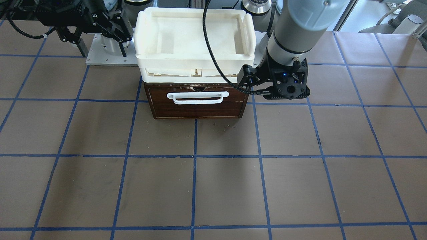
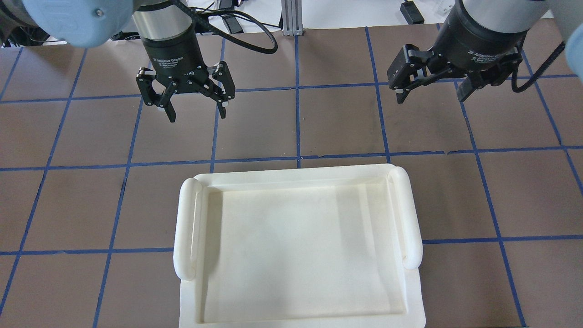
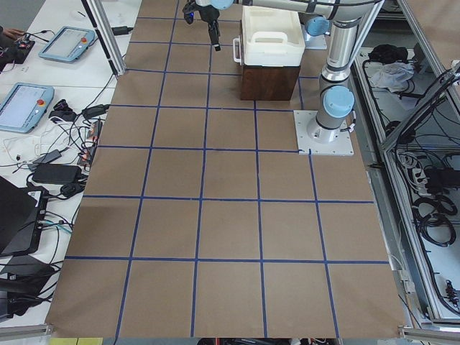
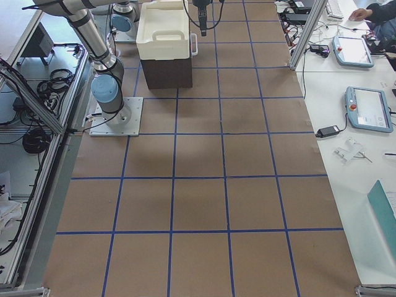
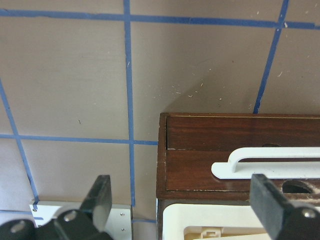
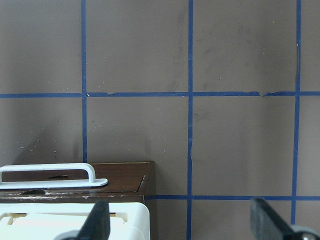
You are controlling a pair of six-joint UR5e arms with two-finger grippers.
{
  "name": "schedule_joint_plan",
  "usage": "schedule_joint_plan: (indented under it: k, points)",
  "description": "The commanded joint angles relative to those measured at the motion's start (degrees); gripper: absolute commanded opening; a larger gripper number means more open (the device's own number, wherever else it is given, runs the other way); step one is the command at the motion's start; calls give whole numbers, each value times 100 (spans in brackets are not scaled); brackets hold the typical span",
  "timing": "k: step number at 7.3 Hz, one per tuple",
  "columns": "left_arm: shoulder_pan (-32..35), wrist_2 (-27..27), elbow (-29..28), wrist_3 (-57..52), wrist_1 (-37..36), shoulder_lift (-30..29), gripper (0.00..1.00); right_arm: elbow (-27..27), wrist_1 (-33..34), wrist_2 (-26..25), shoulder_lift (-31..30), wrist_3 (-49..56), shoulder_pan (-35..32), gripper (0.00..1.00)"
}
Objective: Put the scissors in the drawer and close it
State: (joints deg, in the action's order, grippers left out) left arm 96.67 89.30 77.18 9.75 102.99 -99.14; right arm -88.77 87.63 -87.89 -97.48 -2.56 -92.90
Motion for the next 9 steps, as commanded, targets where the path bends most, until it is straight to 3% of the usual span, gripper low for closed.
schedule_joint_plan:
  k: [1, 4, 7, 9]
  points:
    - [-34, 209, 295, -43, -288, 533, 100, 0, -9, -17, -8, 1, 0, 100]
    - [-60, 474, 648, -61, -315, 1246, 100, 0, -70, -183, -52, 158, 0, 100]
    - [-587, -7, 903, -70, -859, 1248, 100, 0, -79, -176, -52, 142, 0, 100]
    - [-588, 52, 965, -201, -851, 1291, 100, 0, -79, -184, -52, 151, 0, 100]
